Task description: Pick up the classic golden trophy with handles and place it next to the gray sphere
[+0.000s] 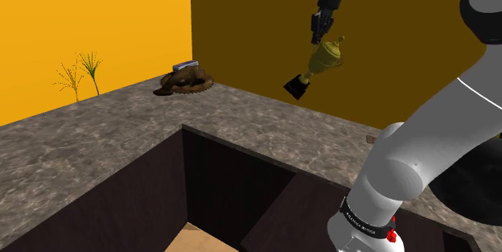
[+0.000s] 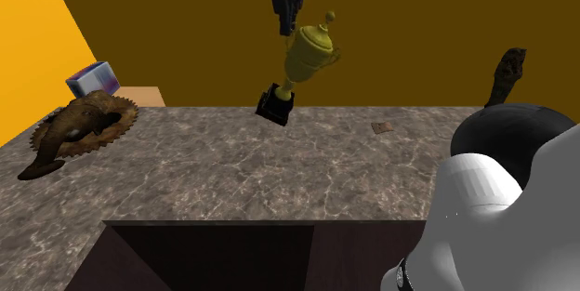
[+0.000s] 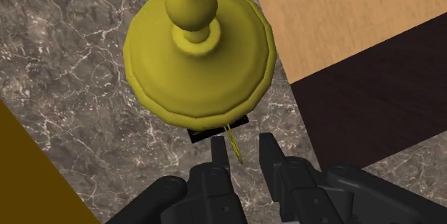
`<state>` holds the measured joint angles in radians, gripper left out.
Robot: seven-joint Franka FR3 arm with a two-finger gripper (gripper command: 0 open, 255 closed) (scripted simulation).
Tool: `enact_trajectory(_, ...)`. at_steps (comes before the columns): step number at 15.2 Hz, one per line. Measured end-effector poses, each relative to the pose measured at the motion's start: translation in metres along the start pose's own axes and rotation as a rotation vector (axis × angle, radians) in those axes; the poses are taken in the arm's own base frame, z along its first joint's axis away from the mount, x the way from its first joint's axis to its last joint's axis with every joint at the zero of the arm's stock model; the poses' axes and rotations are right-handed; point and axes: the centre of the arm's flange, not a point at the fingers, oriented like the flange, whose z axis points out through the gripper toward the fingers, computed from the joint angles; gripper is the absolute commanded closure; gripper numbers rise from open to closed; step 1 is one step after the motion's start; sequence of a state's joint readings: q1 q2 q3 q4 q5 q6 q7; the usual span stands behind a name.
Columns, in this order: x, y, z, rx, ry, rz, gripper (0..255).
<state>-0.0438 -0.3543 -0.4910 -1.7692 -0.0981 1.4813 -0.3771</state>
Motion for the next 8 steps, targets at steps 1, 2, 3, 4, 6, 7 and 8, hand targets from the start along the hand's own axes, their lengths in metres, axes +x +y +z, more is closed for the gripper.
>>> enact_trajectory(1,0.000,-0.001,-0.006,0.000,0.000,0.000,255)
enact_trajectory(2,-0.001,-0.001,-0.012,0.000,0.000,0.000,255)
enact_trajectory(3,-0.001,-0.001,-0.017,0.000,0.000,0.000,255)
enact_trajectory(4,0.000,-0.003,-0.022,0.000,0.000,0.000,255)
enact_trajectory(6,0.000,-0.003,-0.033,0.000,0.000,0.000,255)
enact_trajectory(7,0.000,-0.003,-0.038,0.000,0.000,0.000,255)
enact_trajectory(8,0.000,-0.004,-0.043,0.000,0.000,0.000,255)
